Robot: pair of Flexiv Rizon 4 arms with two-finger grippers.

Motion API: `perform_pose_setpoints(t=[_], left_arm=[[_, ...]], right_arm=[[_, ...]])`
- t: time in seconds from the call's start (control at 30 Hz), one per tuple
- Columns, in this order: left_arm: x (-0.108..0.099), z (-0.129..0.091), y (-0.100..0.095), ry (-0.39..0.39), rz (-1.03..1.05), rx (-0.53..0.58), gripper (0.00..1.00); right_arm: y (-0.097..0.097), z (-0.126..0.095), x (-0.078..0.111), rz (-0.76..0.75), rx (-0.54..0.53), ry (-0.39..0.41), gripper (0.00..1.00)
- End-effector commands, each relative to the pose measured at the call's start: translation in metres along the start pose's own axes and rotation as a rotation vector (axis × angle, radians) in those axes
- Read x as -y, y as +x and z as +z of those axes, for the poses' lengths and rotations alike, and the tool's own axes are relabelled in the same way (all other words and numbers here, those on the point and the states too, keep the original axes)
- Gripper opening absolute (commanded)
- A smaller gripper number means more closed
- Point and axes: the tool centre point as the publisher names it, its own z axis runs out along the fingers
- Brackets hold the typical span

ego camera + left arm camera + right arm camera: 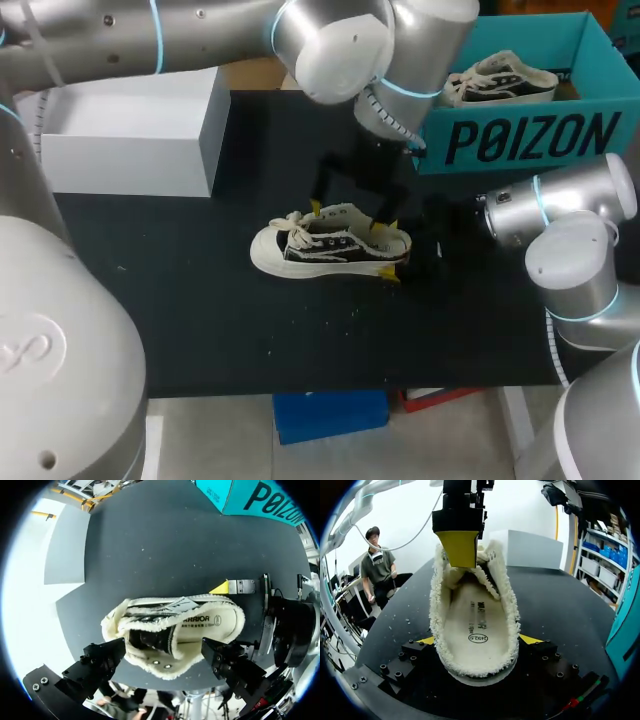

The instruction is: Take the shoe out of the shoebox, open the shoe tongue, remove and reinsert the insole, then place the shoe into the shoebox

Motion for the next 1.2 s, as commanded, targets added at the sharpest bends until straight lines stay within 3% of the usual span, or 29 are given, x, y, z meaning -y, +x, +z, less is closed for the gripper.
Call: perform_pose_setpoints(t=[0.03,0.53,0.63,0.73,0.77,1.2], left_arm=[[0.004,0.011,0.01,-0.01,-0.012,0.033,1.0],[0.001,0.023,0.001,-0.039,-0.022,0.111,1.0],[0.001,0.025,-0.001,-0.044,-0.025,0.117,0.84],[0.002,0.027,-0.002,-0.047,-0.028,0.121,0.24],[0.002,0.027,-0.002,-0.048,-0.028,0.123,0.0],[0.001,0.023,0.0,-0.039,-0.004,0.13,0.0]], right_arm=[[0.0,0.002,0.001,0.001,0.002,0.001,0.0],[0.0,0.002,0.001,0.001,0.002,0.001,0.0],[0.0,0.002,0.001,0.001,0.002,0.001,0.0],[0.0,0.002,0.001,0.001,0.002,0.001,0.0],[0.0,0.002,0.001,0.001,0.002,0.001,0.0],[0.0,0.002,0.001,0.001,0.002,0.001,0.0]])
